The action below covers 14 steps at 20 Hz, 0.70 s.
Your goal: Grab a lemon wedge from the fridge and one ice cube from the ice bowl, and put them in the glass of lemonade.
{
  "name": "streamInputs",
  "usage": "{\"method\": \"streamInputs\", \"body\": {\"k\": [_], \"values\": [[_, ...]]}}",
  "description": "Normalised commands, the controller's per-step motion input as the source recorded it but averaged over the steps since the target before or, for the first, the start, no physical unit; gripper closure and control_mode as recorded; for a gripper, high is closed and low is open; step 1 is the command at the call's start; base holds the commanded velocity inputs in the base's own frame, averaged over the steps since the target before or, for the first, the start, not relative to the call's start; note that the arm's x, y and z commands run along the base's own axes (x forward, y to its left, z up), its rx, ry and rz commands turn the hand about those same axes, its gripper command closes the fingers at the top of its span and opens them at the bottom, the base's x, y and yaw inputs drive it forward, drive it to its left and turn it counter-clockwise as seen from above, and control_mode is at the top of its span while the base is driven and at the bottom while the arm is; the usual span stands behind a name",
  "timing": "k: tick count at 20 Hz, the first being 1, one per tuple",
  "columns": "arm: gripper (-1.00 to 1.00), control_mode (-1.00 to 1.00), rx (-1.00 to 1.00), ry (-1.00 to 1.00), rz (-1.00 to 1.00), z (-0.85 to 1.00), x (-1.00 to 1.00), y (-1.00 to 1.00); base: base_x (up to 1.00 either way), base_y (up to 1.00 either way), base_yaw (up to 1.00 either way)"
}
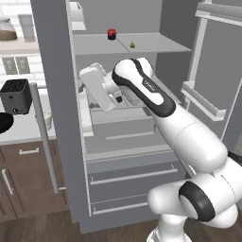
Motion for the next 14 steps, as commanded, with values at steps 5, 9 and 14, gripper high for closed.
{"method": "streamInputs", "body": {"k": [5,9,14], "values": [[-1.0,-1.0,-0.26,-0.08,-0.03,0.64,-0.29,-0.53,0.0,0.0,0.0],[-1.0,-1.0,-0.32,-0.15,-0.12,0.93,-0.62,-0.81,0.0,0.0,0.0],[-1.0,-1.0,-0.35,-0.1,-0.25,0.33,-0.43,-0.88,0.0,0.0,0.0]]}}
